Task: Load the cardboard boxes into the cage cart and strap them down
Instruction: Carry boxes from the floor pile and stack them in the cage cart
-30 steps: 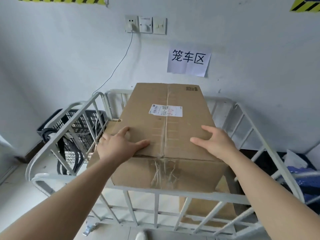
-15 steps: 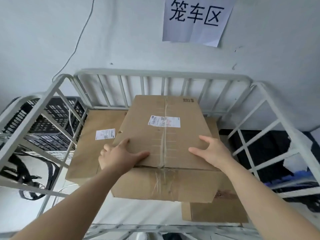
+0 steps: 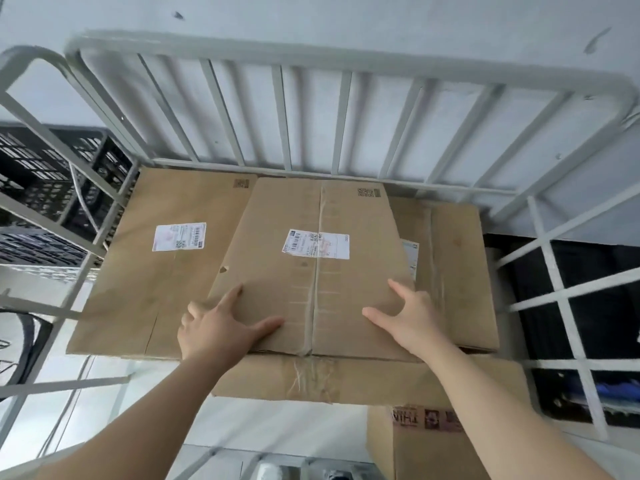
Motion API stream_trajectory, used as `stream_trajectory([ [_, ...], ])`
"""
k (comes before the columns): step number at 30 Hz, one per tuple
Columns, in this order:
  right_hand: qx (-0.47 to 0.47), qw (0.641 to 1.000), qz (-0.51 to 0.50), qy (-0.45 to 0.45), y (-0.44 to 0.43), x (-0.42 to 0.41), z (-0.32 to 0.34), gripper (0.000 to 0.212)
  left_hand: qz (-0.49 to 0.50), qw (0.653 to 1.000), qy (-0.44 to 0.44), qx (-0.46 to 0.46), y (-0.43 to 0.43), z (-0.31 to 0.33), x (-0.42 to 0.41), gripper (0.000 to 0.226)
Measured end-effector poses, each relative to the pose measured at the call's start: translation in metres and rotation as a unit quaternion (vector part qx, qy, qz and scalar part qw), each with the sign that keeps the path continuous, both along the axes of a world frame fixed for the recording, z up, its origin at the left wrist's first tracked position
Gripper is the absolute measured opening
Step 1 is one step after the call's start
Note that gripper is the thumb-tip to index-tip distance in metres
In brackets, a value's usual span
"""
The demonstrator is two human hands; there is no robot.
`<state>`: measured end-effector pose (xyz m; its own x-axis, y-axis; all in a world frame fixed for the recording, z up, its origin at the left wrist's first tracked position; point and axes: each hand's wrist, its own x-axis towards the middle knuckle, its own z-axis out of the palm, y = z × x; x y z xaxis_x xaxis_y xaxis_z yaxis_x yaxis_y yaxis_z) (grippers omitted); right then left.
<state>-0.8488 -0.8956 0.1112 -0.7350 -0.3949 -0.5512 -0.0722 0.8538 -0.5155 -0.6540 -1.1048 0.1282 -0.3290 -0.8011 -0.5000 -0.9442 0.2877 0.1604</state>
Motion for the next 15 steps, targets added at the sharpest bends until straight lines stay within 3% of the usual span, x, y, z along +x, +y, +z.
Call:
stream_trajectory([
  [8,0.064,0.996,0.042,0.054,-0.015,-0.001,-0.083,0.097,0.015,0.999,0.029,0.024,-0.002,-0.087,-0.004,0.104],
  [15,0.133,0.984,0.094,0.073,-0.016,0.003,-0.126,0.101,-0.022,0.999,-0.003,0.024,0.001,-0.140,0.001,0.106],
])
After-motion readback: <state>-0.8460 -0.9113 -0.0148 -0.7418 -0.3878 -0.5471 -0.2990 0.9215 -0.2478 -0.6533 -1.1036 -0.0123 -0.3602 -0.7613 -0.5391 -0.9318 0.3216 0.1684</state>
